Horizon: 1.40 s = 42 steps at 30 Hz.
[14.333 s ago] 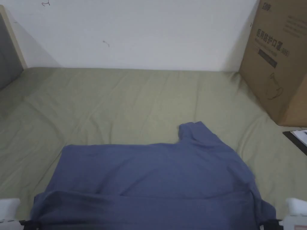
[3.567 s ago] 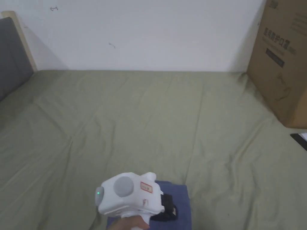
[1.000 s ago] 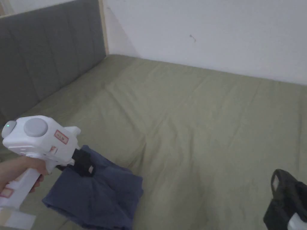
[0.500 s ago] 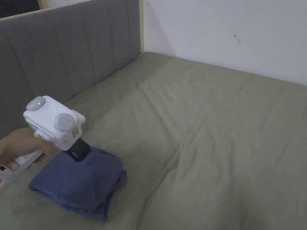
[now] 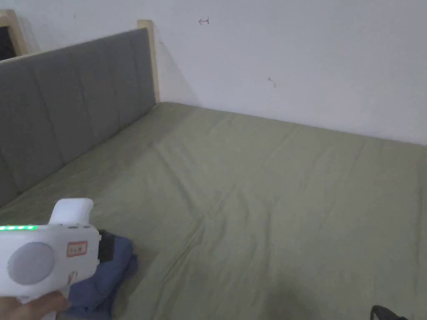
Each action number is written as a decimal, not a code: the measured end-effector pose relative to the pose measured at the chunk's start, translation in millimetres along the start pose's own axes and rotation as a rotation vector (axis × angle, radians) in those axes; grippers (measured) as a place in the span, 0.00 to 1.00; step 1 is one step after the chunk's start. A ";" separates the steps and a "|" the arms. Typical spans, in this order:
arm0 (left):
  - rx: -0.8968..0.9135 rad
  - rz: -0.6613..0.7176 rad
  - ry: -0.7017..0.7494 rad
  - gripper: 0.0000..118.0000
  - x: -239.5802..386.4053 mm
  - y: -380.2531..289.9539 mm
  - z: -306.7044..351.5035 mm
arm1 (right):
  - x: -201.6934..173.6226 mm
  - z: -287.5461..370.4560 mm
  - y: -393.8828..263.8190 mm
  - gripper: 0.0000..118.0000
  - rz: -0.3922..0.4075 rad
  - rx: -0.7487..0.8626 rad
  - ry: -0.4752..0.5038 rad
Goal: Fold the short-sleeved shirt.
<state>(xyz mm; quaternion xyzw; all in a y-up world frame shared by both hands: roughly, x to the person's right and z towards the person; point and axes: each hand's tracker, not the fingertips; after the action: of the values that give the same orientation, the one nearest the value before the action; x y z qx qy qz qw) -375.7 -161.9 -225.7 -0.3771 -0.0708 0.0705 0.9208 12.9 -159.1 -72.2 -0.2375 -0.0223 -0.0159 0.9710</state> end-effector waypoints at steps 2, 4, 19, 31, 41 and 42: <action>0.043 -0.015 -0.039 0.00 27.3 -13.1 11.9 | 7.9 11.4 1.7 0.00 0.006 0.017 0.000; 0.020 0.019 -0.071 0.00 47.5 -19.3 18.7 | 12.4 22.9 8.2 0.00 0.023 0.041 0.004; 0.415 -0.158 -0.110 0.15 214.4 -44.8 143.5 | 55.6 116.6 36.2 0.07 -0.018 0.232 -0.112; 0.576 -0.229 -0.080 1.00 251.4 -82.4 220.9 | 96.1 190.8 36.1 1.00 -0.103 0.361 -0.165; 0.421 -0.201 -0.043 1.00 264.9 -92.7 232.7 | 97.0 196.8 26.2 1.00 -0.118 0.330 -0.181; 0.461 -0.211 -0.023 1.00 266.1 -95.3 235.3 | 96.4 196.8 25.1 1.00 -0.112 0.324 -0.187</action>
<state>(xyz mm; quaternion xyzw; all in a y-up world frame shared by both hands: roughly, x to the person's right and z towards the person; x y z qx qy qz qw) -150.8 -19.3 28.0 -0.1468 -0.1023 -0.0075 0.9838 103.1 -47.9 95.6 -0.0771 -0.1281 -0.0442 0.9878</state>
